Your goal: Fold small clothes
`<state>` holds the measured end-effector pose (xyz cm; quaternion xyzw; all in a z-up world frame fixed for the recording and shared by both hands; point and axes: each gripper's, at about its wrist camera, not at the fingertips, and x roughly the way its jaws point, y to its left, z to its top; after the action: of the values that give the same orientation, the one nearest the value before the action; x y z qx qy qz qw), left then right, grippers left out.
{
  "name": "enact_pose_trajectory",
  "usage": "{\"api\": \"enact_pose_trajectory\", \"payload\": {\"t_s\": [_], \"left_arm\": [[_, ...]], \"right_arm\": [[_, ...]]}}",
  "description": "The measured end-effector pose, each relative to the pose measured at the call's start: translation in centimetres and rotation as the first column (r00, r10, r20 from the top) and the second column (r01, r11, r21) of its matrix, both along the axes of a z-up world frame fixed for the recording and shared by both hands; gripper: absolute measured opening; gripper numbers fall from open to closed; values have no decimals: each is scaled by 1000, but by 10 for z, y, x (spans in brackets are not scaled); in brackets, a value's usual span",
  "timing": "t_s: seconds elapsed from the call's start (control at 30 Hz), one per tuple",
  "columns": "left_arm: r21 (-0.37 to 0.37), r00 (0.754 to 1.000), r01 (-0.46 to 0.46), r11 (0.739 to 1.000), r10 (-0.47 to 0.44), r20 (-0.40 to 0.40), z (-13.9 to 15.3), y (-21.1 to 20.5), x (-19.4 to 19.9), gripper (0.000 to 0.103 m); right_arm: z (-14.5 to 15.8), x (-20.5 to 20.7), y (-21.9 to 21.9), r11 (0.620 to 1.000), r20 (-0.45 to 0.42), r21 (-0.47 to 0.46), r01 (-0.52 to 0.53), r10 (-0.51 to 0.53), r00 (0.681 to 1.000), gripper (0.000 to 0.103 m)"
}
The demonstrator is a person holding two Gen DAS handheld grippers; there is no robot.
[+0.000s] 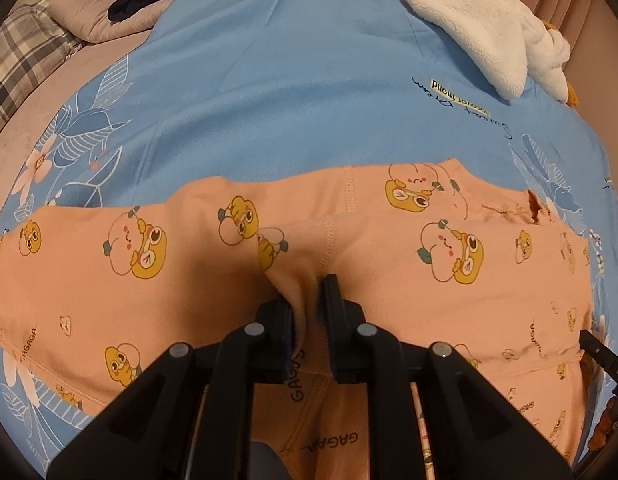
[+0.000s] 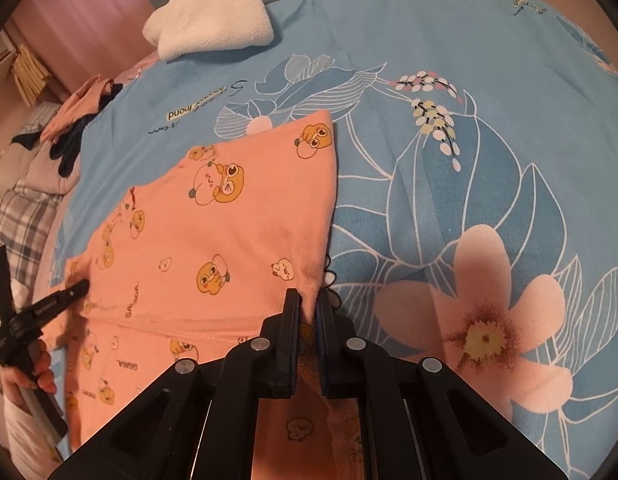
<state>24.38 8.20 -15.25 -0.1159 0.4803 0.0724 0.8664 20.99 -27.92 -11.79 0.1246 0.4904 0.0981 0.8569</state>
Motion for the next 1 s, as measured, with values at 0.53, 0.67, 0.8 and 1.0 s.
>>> {"api": "enact_pose_trajectory", "payload": {"t_s": [0.53,0.67,0.8,1.0], "left_arm": [[-75,991,118,990,-112,75,51,-49,-9,48],[-60,990,140,988,-141,-6,20,-63,-7,34],[-15,988,155,988,-155,2,6,-66,-13,35],[16,989,148,989,-148,8,4,-61,-20,38]], "right_arm": [[-1,3,7,999,9,-48,10,-9,1000,7],[-1,3,8,998,14,-54,11,-10,1000,7],[-1,3,7,999,11,-42,9,-9,1000,7],[-2,3,6,999,10,-40,8,-8,1000,7]]}}
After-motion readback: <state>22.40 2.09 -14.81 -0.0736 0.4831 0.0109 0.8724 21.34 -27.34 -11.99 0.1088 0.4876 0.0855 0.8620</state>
